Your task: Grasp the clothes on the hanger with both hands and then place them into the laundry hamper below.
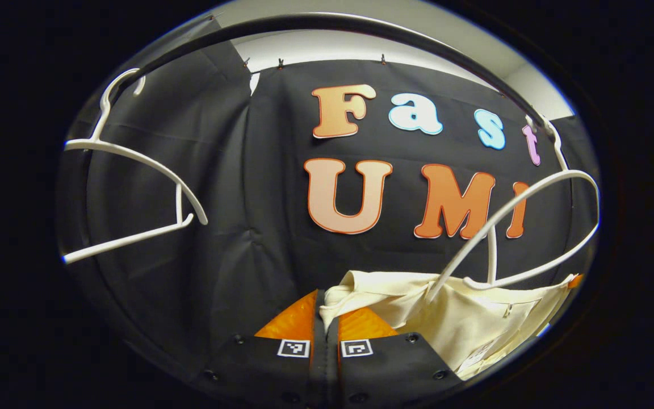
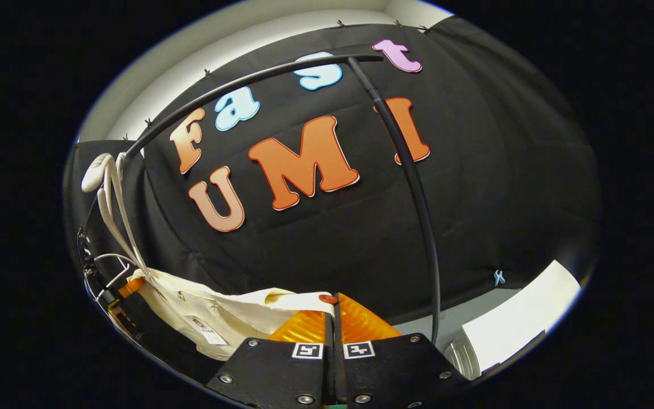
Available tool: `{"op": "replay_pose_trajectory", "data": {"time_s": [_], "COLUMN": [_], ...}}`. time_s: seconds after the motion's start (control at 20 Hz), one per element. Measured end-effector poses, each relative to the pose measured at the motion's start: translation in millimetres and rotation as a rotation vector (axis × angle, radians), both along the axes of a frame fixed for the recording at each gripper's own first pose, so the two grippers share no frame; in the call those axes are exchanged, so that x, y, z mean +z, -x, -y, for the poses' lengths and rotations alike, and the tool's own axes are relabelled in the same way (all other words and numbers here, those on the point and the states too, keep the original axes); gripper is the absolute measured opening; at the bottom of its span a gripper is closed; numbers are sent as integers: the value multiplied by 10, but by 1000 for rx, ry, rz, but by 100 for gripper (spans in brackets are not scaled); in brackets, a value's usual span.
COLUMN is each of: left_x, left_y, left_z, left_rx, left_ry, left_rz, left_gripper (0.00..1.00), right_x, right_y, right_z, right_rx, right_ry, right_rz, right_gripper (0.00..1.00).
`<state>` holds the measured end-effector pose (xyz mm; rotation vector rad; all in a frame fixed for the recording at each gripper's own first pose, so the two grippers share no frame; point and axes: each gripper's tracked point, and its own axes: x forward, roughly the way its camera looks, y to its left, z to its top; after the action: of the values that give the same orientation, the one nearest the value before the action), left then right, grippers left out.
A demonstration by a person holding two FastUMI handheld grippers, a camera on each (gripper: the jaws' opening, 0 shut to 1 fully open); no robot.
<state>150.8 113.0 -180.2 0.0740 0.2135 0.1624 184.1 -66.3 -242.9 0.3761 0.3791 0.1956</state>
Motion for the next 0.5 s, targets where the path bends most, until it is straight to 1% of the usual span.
{"op": "replay_pose_trajectory", "data": {"time_s": [0.1, 0.3, 0.5], "left_x": [-153, -335, -423], "left_y": [117, 337, 464], "left_z": [72, 80, 142], "left_rx": [-8, -23, -41], "left_ry": [30, 3, 9], "left_rz": [-28, -67, -106], "left_gripper": [6, 6, 6], "right_x": [-97, -293, -424], "right_y": [166, 434, 677], "right_z": [46, 112, 125], "right_rx": [-10, -31, -44], "right_ry": [6, 23, 51], "right_rz": [-23, -54, -79], "right_gripper": [0, 0, 0]}}
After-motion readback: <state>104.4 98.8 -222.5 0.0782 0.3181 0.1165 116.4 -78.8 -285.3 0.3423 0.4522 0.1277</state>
